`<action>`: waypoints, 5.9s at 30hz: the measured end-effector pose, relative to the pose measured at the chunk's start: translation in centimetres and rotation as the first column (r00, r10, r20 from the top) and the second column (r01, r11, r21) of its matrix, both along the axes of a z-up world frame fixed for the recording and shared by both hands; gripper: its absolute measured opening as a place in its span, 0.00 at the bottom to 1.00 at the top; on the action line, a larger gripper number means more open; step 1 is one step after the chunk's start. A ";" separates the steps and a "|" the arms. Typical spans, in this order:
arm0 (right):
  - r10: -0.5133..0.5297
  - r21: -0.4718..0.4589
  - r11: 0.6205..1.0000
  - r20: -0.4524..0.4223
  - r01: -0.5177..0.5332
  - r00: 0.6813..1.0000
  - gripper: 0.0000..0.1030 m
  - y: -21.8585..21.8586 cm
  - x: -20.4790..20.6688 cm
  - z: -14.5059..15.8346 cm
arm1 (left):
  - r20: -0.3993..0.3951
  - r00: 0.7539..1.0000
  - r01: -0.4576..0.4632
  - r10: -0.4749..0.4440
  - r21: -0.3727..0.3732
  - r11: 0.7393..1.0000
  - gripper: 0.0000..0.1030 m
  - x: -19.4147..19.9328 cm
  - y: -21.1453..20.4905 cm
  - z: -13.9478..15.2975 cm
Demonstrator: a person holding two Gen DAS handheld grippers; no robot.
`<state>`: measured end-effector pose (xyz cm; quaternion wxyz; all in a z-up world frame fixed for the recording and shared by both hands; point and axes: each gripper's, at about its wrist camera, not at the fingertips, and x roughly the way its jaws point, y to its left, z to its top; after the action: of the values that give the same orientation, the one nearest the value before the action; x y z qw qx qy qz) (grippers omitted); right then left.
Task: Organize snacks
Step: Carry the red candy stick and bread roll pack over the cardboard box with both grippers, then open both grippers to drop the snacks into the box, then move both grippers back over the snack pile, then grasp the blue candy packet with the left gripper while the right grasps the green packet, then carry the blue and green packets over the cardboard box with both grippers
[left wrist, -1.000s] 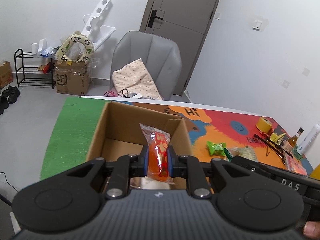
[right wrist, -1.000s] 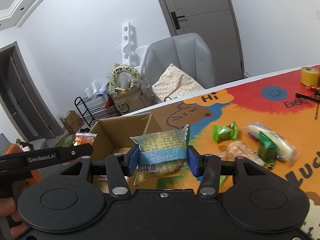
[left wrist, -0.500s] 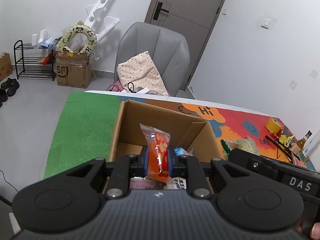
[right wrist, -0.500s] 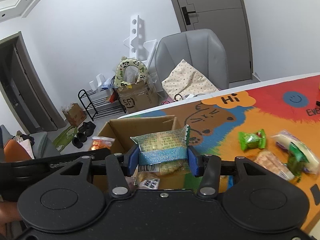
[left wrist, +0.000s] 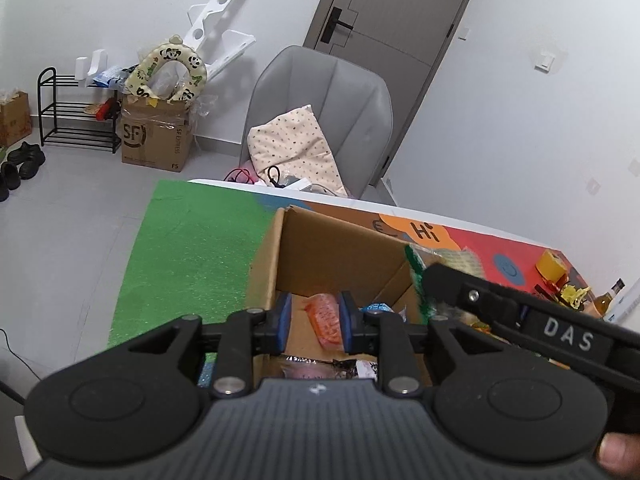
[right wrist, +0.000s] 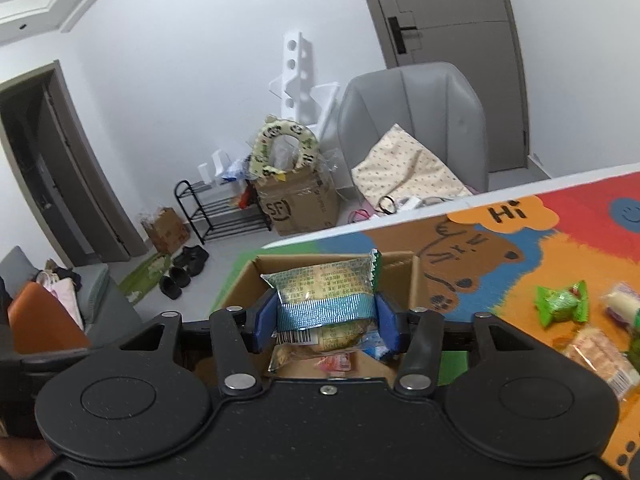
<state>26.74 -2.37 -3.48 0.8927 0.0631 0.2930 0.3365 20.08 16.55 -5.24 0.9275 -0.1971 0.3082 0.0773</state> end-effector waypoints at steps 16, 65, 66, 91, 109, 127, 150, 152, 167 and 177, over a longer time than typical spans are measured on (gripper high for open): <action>-0.125 0.001 0.992 -0.063 0.126 0.990 0.94 -5.9 -0.8 -0.9 | 0.003 1.000 0.017 -0.017 0.036 0.999 0.82 -0.9 -3.1 0.7; -0.328 0.023 0.942 -0.132 0.334 0.935 0.99 -23.4 -0.7 -3.0 | -0.033 0.988 0.151 -0.148 0.077 0.986 1.00 1.8 -17.6 1.2; -0.331 0.026 0.941 -0.130 0.337 0.934 0.99 -23.7 -0.6 -3.1 | -0.032 0.987 0.158 -0.156 0.080 0.984 1.00 2.0 -18.0 1.2; -0.289 0.042 0.952 -0.196 0.302 0.937 0.67 -24.6 3.9 -6.8 | -0.158 0.967 0.218 -0.199 0.115 0.969 0.75 7.6 -22.2 -4.8; -0.239 -0.004 0.969 -0.265 0.247 0.934 0.42 -21.3 7.5 -10.2 | -0.209 0.956 0.234 -0.205 0.128 0.964 0.52 9.4 -21.8 -8.3; -0.237 0.034 0.966 -0.290 0.258 0.927 0.04 -22.8 5.9 -10.0 | -0.147 0.965 0.234 -0.217 0.110 0.966 0.24 7.5 -21.2 -6.7; -0.326 0.011 0.940 -0.271 0.341 0.906 0.23 -21.0 8.0 -10.3 | -0.106 0.977 0.197 -0.186 0.103 0.975 0.24 8.9 -19.9 -5.8; -0.323 0.017 0.940 -0.268 0.340 0.908 0.23 -21.3 7.5 -9.9 | -0.102 0.978 0.192 -0.182 0.105 0.976 0.24 8.7 -19.9 -5.5; -0.323 0.011 0.944 -0.185 0.330 0.928 0.23 -20.8 3.5 -5.9 | -0.036 0.984 0.178 -0.175 0.118 0.977 0.24 5.6 -19.3 -1.7; -0.276 0.035 0.959 -0.131 0.283 0.952 0.23 -18.8 1.7 -3.0 | -0.003 0.987 0.157 -0.158 0.114 0.981 0.24 3.3 -17.4 0.7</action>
<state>28.43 -21.15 -6.52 0.9092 0.1488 0.3273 0.2100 23.34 -0.84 -4.50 0.9414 -0.1193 0.3150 0.0203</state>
